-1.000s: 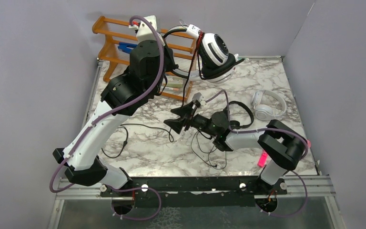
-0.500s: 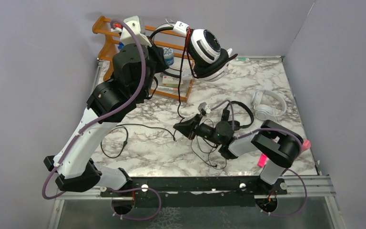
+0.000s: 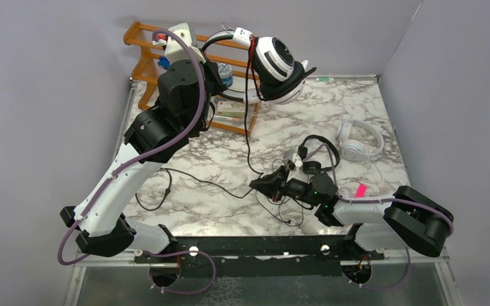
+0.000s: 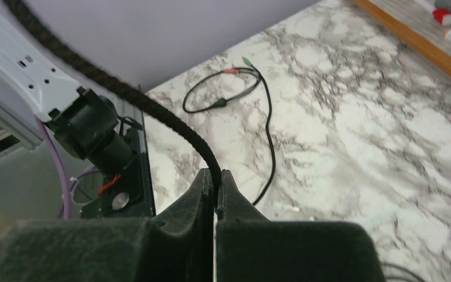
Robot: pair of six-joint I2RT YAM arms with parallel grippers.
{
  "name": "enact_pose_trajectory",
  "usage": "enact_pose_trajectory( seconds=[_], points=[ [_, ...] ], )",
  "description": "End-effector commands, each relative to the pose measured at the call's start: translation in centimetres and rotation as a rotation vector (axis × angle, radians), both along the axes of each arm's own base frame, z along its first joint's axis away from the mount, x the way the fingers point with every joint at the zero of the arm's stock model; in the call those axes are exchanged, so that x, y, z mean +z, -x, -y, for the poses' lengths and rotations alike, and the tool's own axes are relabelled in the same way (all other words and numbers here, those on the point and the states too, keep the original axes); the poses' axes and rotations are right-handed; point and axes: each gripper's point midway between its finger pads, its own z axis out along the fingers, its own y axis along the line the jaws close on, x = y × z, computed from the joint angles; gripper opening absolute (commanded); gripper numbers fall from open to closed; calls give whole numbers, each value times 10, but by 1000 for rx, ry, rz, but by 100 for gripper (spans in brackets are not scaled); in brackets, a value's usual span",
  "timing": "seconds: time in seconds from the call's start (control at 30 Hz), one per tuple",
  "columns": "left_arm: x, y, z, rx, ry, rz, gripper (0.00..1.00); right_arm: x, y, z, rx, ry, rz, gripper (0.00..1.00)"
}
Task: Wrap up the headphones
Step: Wrap the headphones cable around the headphones.
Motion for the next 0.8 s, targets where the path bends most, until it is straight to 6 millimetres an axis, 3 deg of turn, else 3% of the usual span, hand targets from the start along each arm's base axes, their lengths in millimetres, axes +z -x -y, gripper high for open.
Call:
enact_pose_trajectory(
  seconds=[0.0,0.13,0.43,0.6,0.77],
  points=[
    [55,8,-14,22,142,139,0,-29,-6,27,-131,63,-74,0],
    [61,19,-24,2,129,156,0,-36,-33,52,-350,65,-135,0],
    [59,23,-25,-12,149,154,0,-5,-34,28,-257,43,-6,0],
    [61,28,-27,-23,152,154,0,1,-57,39,-376,-16,-77,0],
    [72,39,-29,-76,142,172,0,-24,-76,63,-471,58,-153,0]
  ],
)
